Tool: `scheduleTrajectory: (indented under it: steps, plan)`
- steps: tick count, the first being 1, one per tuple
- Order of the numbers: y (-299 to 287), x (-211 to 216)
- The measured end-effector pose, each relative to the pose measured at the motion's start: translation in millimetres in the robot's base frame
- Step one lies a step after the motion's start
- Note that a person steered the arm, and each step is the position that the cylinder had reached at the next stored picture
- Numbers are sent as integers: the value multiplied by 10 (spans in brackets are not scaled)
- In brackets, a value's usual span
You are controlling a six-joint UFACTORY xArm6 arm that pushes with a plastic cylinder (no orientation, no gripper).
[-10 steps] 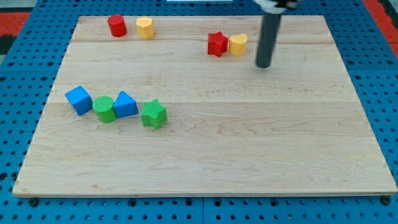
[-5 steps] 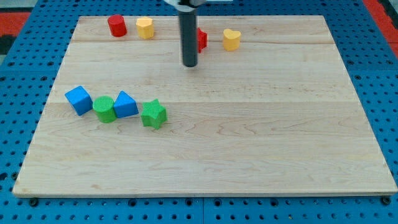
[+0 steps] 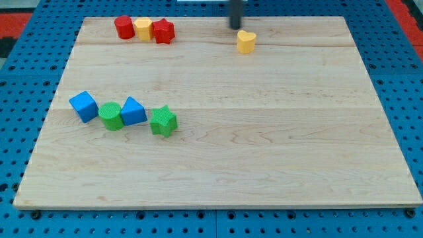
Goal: Form a group with yellow blocks and red blocks
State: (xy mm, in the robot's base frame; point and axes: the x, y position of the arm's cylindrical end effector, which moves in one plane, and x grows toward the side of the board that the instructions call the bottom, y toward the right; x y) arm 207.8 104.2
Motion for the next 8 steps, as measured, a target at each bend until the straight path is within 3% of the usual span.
scheduleTrajectory:
  steps: [1,2,4,5,6,7,8]
  plan:
    - [565,341]
    - [-200,456]
    - [-327,804]
    - [-698,799]
    - [-1487,495]
    - [-1270,676]
    - [-249,975]
